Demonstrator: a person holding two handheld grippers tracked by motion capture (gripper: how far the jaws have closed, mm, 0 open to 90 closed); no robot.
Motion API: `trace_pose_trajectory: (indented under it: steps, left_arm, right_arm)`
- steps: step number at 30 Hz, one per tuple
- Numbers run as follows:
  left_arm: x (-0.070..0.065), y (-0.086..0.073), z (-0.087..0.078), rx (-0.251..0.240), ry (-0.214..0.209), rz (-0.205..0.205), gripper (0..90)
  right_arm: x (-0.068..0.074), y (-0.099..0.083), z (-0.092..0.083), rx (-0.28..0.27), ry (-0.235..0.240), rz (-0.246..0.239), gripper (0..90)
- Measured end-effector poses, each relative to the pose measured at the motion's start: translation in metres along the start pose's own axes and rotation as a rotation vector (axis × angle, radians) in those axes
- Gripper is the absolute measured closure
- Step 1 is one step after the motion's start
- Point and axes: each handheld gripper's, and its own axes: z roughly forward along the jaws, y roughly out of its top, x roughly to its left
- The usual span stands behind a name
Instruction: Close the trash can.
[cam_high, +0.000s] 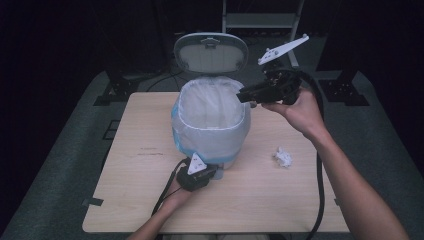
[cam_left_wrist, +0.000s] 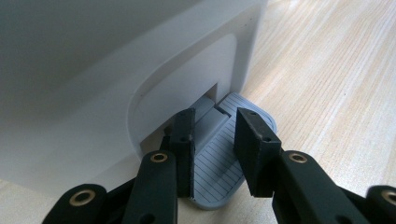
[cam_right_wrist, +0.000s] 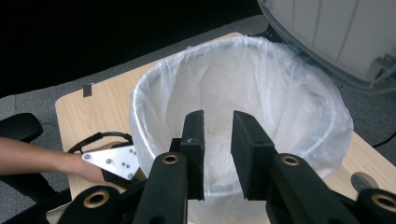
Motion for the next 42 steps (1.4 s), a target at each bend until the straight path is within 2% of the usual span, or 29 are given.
trace_pose_trajectory:
  steps: [15, 24, 28, 42]
  left_arm:
    - [0.000, 0.000, 0.000, -0.006, -0.003, -0.001, 69.1]
    - [0.001, 0.000, 0.000, -0.004, -0.016, -0.030, 72.0]
    - [-0.002, 0.000, -0.001, 0.001, 0.007, -0.022, 70.5]
    - [0.001, 0.000, 0.000, -0.001, -0.006, -0.044, 71.0]
  right_arm:
    - [-0.016, -0.028, -0.011, 0.000, -0.011, 0.045, 73.2]
    - [-0.021, -0.048, -0.016, -0.001, -0.021, 0.063, 71.7]
    - [-0.024, -0.062, -0.018, -0.006, -0.023, 0.077, 71.7]
    - [-0.040, -0.125, -0.012, 0.016, -0.075, 0.137, 67.3]
